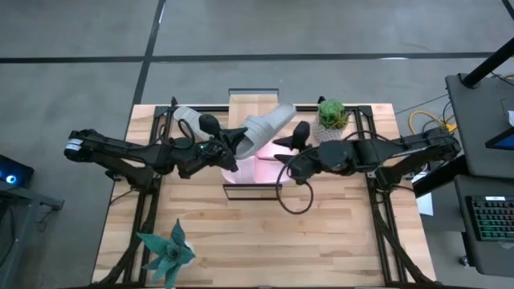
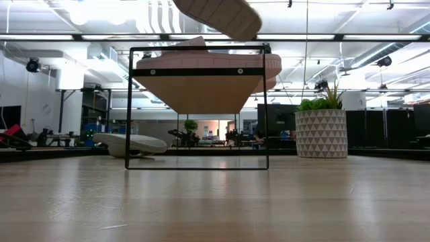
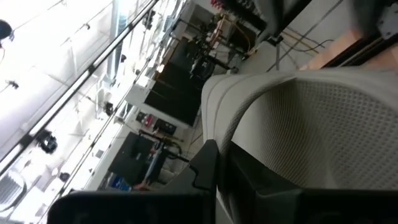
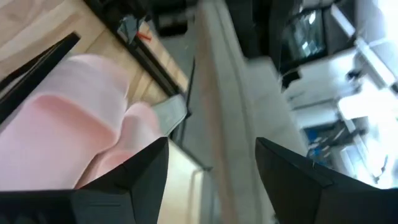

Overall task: Pick and place slides into the shelf
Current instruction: Put the bottom gray slipper on the shelf

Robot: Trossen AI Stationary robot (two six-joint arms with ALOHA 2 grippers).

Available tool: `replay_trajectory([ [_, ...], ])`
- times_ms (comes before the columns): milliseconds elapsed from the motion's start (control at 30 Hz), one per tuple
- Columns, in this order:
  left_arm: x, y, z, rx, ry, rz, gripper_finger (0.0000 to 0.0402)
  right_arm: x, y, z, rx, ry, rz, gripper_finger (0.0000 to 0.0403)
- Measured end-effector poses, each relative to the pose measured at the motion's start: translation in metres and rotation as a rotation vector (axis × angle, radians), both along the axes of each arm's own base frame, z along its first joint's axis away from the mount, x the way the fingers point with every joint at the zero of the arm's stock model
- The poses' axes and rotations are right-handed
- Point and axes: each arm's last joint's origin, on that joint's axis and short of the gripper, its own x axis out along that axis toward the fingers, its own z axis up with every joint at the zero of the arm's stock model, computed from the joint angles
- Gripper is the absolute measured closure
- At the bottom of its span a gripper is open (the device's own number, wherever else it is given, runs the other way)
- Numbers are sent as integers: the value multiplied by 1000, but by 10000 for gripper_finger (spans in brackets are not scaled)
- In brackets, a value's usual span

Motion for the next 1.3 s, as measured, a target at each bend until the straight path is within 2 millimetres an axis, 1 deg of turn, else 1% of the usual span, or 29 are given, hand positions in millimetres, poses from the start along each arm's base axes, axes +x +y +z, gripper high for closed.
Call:
replay_trajectory([
  [200,5,1,-2,-2,-6,13,401,23,6,-5,-74,-22,64,173],
  [367,8,2,-5,-2,-3,18,401,38,9,-4,-99,-38,79,180],
  [567,9,1,-5,-3,-10,16,401,52,12,-2,-111,-35,83,184],
  [700,9,1,-4,-4,-14,16,401,60,9,-2,-124,-27,76,184],
  [1067,8,1,-3,-1,-15,15,402,67,-2,-6,-110,-22,34,186],
  [1167,8,1,-3,0,-14,15,402,67,-2,-6,-108,-23,34,201],
  [1300,8,1,-2,0,-17,12,402,67,-2,-6,-104,-26,35,246],
])
